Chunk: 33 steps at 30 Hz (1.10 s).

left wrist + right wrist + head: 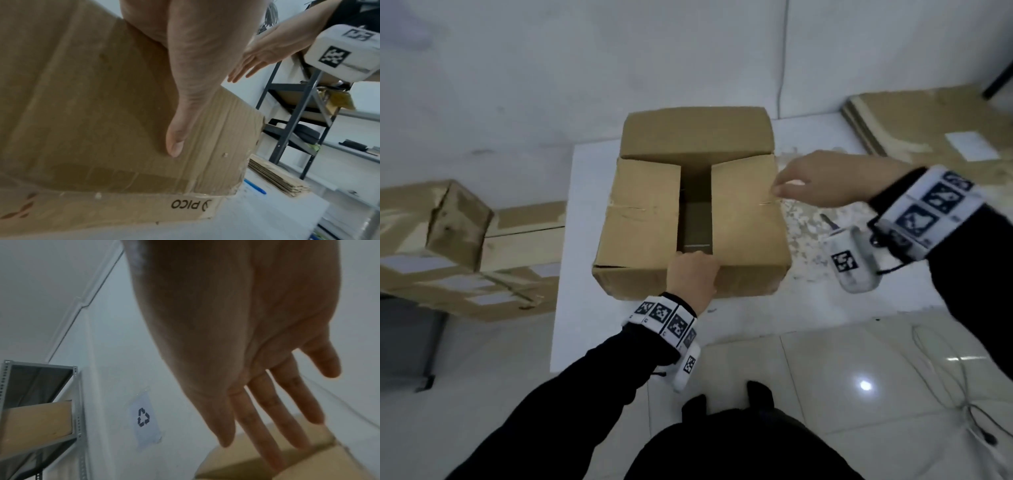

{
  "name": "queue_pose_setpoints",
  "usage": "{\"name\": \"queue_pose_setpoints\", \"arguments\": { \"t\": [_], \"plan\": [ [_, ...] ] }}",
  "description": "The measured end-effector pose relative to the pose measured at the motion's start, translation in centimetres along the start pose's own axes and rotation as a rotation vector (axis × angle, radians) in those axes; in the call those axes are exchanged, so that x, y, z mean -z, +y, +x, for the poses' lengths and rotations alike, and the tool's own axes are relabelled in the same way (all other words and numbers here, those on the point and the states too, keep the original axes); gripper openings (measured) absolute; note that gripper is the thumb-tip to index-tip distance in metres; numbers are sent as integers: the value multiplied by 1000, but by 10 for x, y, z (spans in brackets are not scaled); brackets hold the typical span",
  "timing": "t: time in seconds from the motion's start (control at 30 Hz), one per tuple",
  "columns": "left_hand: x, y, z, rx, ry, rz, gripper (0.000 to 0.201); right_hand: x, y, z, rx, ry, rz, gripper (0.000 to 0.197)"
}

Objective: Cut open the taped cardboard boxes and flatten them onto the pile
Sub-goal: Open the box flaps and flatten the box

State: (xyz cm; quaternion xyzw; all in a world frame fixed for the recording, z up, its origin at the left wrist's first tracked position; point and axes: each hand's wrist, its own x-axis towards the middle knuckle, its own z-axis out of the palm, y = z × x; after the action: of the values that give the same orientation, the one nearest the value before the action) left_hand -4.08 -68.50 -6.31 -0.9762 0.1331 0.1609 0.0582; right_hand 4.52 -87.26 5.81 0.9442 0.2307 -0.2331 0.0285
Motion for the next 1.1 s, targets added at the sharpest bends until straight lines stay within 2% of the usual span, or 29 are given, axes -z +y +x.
{"name": "queue_pose_setpoints", "arguments": {
  "t": [0.07, 0.13, 0.2, 0.23, 0.3, 0.4, 0.47, 0.57, 0.63, 0.7, 0.77, 0.8, 0.87, 0.97, 1.03, 1.1],
  "plan": [
    [0, -2, -1, -42, 13, -2, 18, -22, -31, 21, 143, 6, 19, 43],
    [-1, -10, -5, -100, 25, -19, 39, -47, -65, 55, 229, -123, -158, 42],
    [-2, -22, -11, -191, 34, -27, 66, -67, -81, 78, 217, -262, -408, 41],
    [-2, -30, -15, -243, 42, -25, 74, -69, -83, 81, 203, -266, -485, 40],
    [-3, -42, -21, -329, 85, 9, 73, -56, -82, 69, 201, -139, -503, 37],
    [-1, -48, -26, -377, 112, 91, 70, -19, -67, 23, 220, 197, -425, 40],
    [4, -47, -30, -353, 120, 206, 71, 1, -47, -11, 127, 211, -395, 48],
    [20, -59, -45, -216, 249, 350, 63, -14, -10, -44, -198, -36, -162, 45],
    [31, -86, -63, -62, 334, 348, 65, -43, 1, -43, -313, -121, 130, 44],
    [28, -122, -81, 105, 313, 307, 76, -74, -2, -28, -413, -116, 498, 62],
    [11, -151, -91, 199, 198, 186, 84, -92, -13, -7, -521, -77, 807, 78],
    [-3, -162, -93, 207, 125, 58, 87, -99, -18, 3, -546, -53, 883, 78],
    [-29, -173, -91, 171, 34, -311, 90, -109, -23, 18, -551, 2, 903, 63],
    [-55, -177, -82, 86, 56, -740, 92, -116, -24, 24, -539, 82, 991, 34],
    [-62, -176, -71, 64, 127, -839, 92, -116, -21, 16, -522, 87, 1191, 30],
    [-57, -176, -53, 69, 145, -802, 93, -115, -17, 8, -527, 188, 1382, 31]
  ]
}}
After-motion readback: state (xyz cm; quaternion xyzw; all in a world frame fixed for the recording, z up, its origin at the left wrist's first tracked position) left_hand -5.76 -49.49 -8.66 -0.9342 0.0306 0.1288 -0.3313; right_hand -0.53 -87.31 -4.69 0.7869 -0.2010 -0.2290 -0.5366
